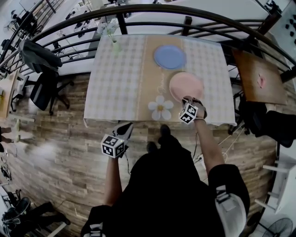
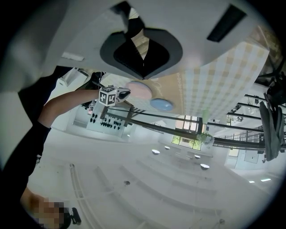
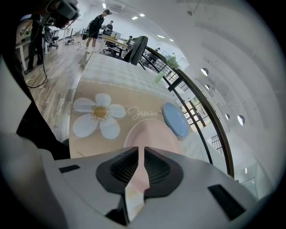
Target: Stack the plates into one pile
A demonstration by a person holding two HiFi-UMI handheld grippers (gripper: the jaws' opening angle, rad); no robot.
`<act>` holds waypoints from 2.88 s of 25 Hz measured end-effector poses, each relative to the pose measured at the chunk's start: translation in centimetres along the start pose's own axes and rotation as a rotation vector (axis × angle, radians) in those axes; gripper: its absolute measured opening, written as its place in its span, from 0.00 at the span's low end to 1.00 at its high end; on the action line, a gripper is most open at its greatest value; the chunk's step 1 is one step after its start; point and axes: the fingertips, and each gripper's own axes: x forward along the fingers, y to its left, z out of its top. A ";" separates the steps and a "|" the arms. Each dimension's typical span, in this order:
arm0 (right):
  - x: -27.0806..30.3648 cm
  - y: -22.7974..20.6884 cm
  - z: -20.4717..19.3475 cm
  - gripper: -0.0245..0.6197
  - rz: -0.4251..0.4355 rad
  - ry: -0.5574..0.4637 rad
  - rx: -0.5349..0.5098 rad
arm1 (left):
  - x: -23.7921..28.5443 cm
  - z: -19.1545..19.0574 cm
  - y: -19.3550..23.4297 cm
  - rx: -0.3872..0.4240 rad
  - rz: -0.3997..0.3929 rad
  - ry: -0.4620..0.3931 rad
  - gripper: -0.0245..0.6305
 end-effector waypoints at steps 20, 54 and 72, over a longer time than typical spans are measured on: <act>6.1 -10.0 2.5 0.10 0.029 -0.081 -0.067 | 7.3 5.6 1.6 -0.017 0.066 0.011 0.04; 18.8 -14.6 7.2 0.11 0.192 -0.168 -0.230 | 17.6 9.4 3.4 -0.093 0.137 0.046 0.04; 22.3 -12.4 9.4 0.08 0.223 -0.128 -0.345 | 15.6 8.5 3.8 -0.115 0.205 0.055 0.04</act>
